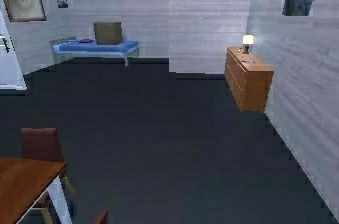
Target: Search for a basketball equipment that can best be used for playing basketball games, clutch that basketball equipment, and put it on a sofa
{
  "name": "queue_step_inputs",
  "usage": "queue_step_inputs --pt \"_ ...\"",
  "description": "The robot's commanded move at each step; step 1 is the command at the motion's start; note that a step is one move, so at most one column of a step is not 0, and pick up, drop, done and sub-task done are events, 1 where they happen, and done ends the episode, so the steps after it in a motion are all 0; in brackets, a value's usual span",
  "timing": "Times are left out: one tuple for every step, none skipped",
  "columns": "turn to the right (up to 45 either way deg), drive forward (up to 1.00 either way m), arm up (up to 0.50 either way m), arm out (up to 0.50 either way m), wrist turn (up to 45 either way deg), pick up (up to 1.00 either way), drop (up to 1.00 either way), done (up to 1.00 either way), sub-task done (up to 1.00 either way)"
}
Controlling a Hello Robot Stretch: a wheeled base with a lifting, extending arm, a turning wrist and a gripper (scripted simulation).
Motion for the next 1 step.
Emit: queue_step_inputs --pt "0.0 0.75 0.0 0.0 0.0 0.0 0.0 0.0 0.0"
